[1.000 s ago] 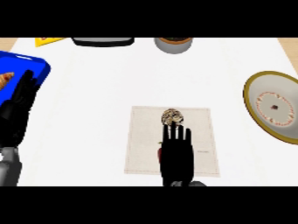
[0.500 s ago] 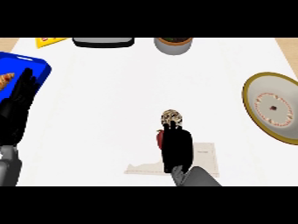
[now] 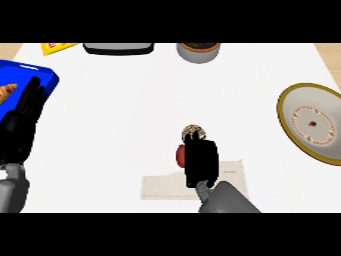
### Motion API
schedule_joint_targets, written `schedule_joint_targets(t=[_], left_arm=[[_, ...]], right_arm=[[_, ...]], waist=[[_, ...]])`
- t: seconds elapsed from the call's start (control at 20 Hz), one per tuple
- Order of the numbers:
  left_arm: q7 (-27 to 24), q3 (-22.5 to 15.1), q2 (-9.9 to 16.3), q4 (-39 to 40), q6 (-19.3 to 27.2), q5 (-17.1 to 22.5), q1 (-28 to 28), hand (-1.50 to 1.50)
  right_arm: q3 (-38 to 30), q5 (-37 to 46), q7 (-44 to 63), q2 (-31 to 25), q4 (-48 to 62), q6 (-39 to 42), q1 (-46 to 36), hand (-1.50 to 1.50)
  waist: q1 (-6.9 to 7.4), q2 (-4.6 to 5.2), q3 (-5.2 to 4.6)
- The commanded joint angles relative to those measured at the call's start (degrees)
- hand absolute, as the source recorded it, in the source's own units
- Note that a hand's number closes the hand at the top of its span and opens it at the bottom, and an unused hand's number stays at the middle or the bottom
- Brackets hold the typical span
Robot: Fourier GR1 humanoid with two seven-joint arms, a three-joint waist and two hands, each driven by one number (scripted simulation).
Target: Pick the bell pepper from the placemat and place it in the bowl
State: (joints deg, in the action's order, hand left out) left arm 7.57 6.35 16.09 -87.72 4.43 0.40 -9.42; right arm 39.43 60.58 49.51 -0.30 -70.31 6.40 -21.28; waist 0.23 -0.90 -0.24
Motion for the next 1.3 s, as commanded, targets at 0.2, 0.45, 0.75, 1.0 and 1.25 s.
schedule_joint_targets(t=[0.2,0.45,0.75,1.0,1.25], left_arm=[[-0.94,1.01,-0.16,1.29,-0.38,-0.42,0.55,0.0],[-1.16,1.86,0.49,0.27,-0.71,0.24,1.89,0.0],[0.45,2.26,0.23,-1.71,0.0,0.34,3.27,0.0],[0.83,2.22,0.24,-3.66,0.24,0.01,4.84,0.0],[-1.19,2.98,0.93,-3.12,-1.64,1.06,5.89,0.0]], right_arm=[[5.81,1.63,-11.34,-9.08,-12.78,-0.03,8.35,1.5],[8.65,-6.96,-37.47,-25.45,-19.77,-2.71,13.34,1.5],[-5.48,-14.32,-50.5,-45.5,-37.08,-12.94,19.44,1.5],[-20.78,-28.87,-53.16,-47.86,-46.9,-18.01,23.73,1.5],[-38.64,-47.52,-59.04,-55.63,-48.53,-12.67,28.55,1.5]], waist=[[-1.11,0.6,0.24],[-1.58,0.55,0.39],[-3.04,0.14,0.31],[-3.67,0.1,0.37],[-3.04,0.37,0.29]])
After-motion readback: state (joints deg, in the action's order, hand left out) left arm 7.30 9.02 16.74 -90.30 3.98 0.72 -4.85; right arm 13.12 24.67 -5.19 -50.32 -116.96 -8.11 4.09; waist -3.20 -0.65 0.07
